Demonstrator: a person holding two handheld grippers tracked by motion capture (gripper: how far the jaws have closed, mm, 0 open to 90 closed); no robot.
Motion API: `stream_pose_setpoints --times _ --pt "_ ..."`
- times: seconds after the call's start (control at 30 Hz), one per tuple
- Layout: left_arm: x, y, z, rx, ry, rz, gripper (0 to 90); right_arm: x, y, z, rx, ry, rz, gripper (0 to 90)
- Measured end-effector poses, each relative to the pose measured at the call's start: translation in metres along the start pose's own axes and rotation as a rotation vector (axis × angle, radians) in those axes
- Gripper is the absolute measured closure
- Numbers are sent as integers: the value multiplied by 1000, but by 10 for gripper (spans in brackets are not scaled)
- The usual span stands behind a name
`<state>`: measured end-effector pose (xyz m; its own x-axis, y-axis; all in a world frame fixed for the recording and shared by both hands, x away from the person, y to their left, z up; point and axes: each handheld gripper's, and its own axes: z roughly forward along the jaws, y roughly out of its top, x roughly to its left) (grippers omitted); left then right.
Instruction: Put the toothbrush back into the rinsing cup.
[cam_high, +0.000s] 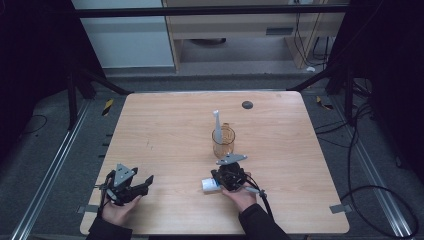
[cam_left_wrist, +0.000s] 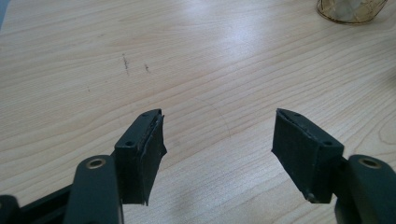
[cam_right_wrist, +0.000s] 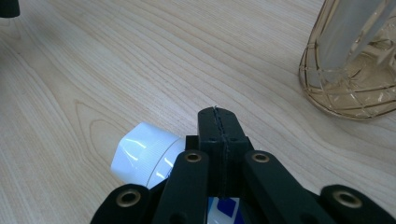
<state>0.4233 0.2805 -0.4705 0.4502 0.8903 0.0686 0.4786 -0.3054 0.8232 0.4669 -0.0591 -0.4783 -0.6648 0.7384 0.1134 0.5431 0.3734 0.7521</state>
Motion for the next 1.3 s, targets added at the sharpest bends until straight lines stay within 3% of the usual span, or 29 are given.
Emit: stream_pose_setpoints --times 0.23,1.3 --pt "0 0 0 -1 -2 -1 334 3 2 7 12 -15 -14 900" --pt "-1 0 1 10 -1 1 331 8 -16 -22 62 105 -64 900"
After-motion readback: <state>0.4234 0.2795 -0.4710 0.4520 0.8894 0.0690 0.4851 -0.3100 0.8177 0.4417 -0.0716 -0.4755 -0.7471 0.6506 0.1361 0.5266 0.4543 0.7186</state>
